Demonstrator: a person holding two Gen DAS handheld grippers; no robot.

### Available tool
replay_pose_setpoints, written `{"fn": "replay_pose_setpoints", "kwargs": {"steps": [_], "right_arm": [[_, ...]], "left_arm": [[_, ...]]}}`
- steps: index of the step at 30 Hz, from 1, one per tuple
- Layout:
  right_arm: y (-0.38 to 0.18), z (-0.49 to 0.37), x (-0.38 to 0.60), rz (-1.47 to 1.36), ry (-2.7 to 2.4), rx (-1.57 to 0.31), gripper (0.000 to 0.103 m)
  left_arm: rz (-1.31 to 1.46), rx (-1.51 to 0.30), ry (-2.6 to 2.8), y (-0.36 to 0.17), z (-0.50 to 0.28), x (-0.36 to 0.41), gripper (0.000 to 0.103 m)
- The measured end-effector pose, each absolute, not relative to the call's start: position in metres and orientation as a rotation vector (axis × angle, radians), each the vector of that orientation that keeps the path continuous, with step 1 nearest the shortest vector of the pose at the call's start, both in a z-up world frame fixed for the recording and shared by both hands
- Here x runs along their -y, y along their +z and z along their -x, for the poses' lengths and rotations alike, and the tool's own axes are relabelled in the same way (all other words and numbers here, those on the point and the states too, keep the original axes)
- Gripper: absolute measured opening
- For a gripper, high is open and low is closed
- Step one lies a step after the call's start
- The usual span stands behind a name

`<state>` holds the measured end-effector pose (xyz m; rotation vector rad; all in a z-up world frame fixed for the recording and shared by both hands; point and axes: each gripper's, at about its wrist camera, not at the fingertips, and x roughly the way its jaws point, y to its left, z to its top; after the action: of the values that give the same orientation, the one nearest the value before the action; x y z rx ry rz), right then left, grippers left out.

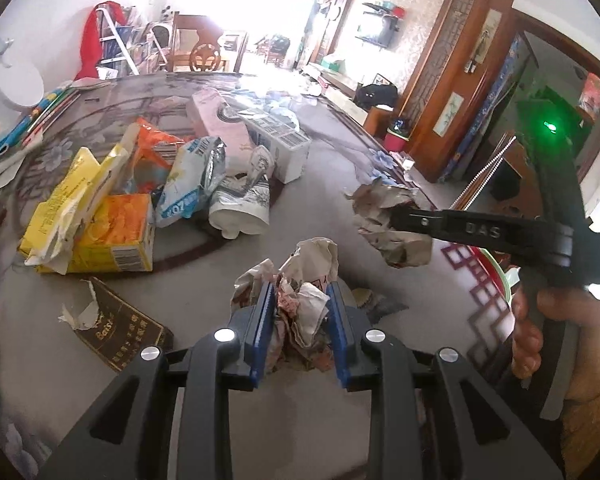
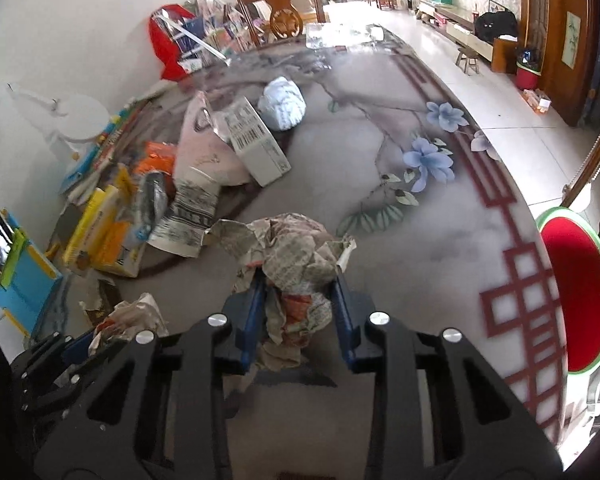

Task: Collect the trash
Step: 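Carry both paper wads over the red bucket and open both tools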

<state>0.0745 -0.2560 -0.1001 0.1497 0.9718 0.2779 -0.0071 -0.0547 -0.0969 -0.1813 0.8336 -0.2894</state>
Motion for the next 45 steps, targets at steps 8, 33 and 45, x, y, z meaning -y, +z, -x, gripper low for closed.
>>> {"fn": "replay_pose_setpoints", "kwargs": {"steps": [8, 33, 45], "right_arm": [[-0.061, -0.047, 0.275, -0.229, 0.324, -0.867, 0.031], [-0.007, 0.007, 0.387, -0.308, 0.14, -0.668, 0.031], [-0.032, 0.022, 0.465, -0.426, -0.022, -0.663, 0.031]], "left_arm": [[0.166, -0.782, -0.29, -0.06, 0.014, 0.058, 0.026], [0.223, -0.765, -0.488, -0.018, -0.022, 0.137, 0.03], [0.198, -0.848, -0.603, -0.032, -0.06, 0.209, 0.03]]}}
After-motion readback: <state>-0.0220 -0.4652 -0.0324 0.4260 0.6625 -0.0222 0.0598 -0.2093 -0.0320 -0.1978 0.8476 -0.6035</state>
